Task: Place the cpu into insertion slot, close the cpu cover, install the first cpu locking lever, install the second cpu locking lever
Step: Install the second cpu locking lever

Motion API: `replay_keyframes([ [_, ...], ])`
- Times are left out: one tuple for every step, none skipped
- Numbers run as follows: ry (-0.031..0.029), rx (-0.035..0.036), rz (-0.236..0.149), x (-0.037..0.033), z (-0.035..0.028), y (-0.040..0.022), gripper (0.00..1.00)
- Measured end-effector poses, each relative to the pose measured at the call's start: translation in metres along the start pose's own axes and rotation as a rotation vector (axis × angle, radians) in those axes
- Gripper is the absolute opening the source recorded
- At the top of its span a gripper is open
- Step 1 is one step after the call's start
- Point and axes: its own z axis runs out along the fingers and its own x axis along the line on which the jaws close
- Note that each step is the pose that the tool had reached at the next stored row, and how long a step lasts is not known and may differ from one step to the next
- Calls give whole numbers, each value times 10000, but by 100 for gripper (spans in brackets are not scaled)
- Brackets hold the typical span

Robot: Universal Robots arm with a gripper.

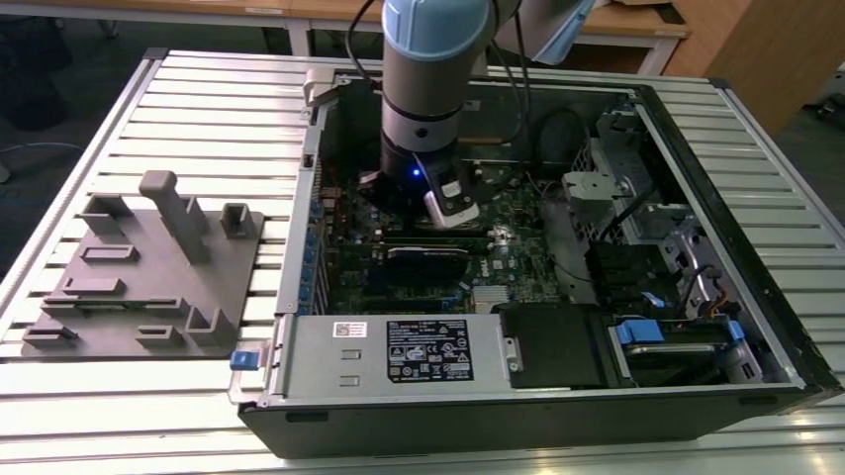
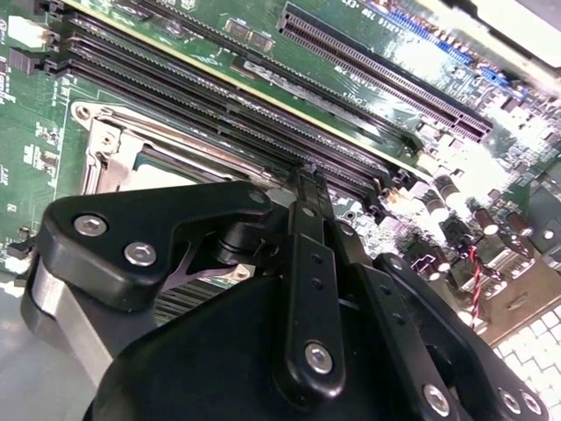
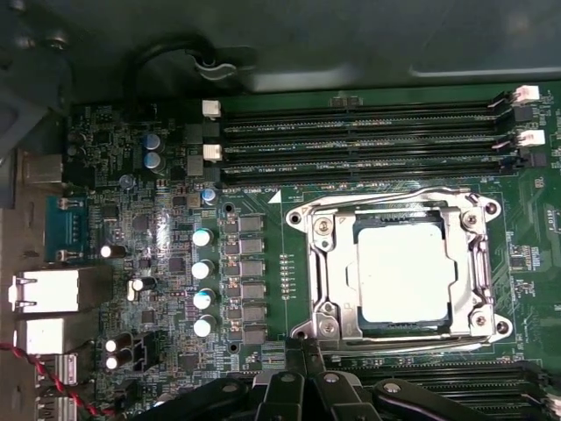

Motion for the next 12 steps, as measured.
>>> replay_keyframes([
  [0, 0, -1, 2, 0, 0, 11],
  [0, -1, -1, 3, 0, 0, 11],
  [0, 1, -1, 4, 0, 2, 11],
  [-1, 2, 1, 6, 0, 5, 11],
  [-1, 1, 0, 8, 1, 7, 11],
  [-1, 0, 0, 10, 1, 9, 11],
  [-1, -1, 0, 12, 2, 12, 11],
  [0, 0, 0, 15, 2, 16, 11],
  [0, -1, 0, 18, 2, 20, 11],
  [0, -2, 1, 19, 3, 25, 11],
  [0, -6, 0, 19, 5, 28, 11],
  [-2, -9, -1, 19, 7, 30, 11],
])
